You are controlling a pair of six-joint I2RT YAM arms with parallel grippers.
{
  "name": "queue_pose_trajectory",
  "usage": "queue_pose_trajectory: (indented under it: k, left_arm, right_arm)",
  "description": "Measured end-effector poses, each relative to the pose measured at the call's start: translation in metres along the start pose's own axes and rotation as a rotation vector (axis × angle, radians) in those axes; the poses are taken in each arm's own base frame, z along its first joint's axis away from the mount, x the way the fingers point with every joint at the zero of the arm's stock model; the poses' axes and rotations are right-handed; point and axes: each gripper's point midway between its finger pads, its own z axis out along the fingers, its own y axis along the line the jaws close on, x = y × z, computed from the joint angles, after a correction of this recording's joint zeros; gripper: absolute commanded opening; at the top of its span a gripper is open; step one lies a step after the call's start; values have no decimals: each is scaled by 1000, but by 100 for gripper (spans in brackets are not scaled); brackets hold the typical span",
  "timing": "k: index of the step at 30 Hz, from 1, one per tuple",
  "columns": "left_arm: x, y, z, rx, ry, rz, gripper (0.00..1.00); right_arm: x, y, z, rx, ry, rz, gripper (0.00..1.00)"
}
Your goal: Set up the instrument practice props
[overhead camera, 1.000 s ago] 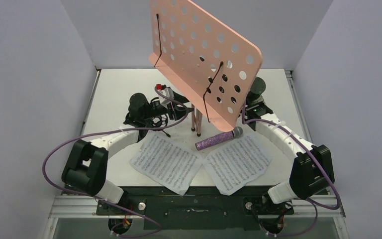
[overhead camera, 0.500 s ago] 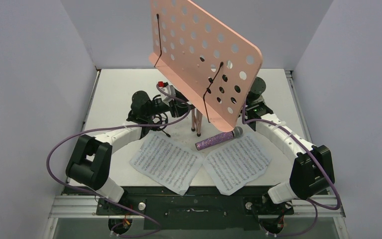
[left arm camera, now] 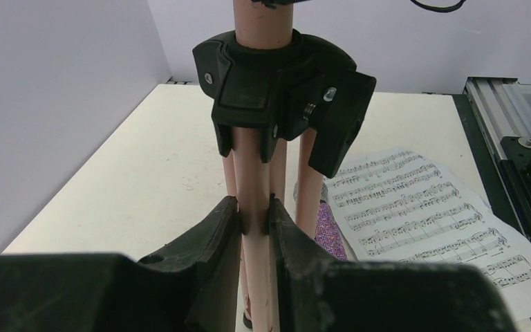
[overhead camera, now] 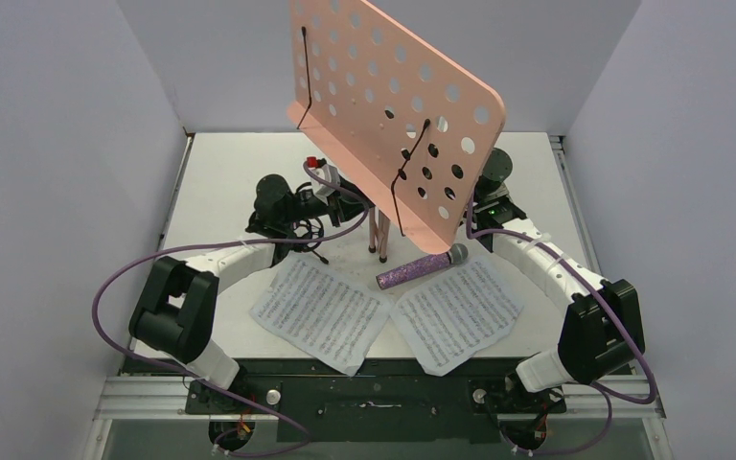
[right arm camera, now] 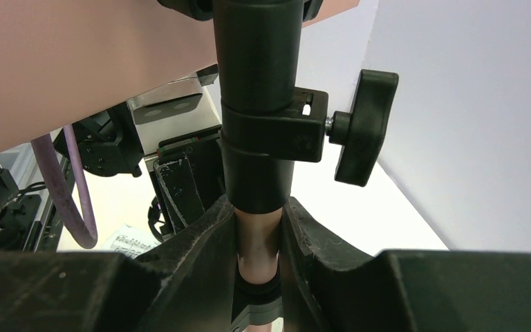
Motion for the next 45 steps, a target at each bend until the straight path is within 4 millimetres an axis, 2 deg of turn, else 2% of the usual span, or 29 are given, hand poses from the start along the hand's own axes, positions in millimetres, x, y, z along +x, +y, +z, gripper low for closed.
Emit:
queue_pose_trajectory:
  k: [13,20,36,45]
  left_arm:
    - [-1,-1,1,1,-3,0,0]
    - [-7,-1,4,-3,-18,19,0]
    - [-26,16,3,-123,-18,141,0]
    - [-23,22,2,-177,3,151,0]
  right_arm:
    - [-4,-2,2,1,28,27,5]
    - [-13,-4,3,2,34,30,5]
    - [-35,-13,12,-5,3,-27,5]
    - [-37,-20,18,-7,1,-30,5]
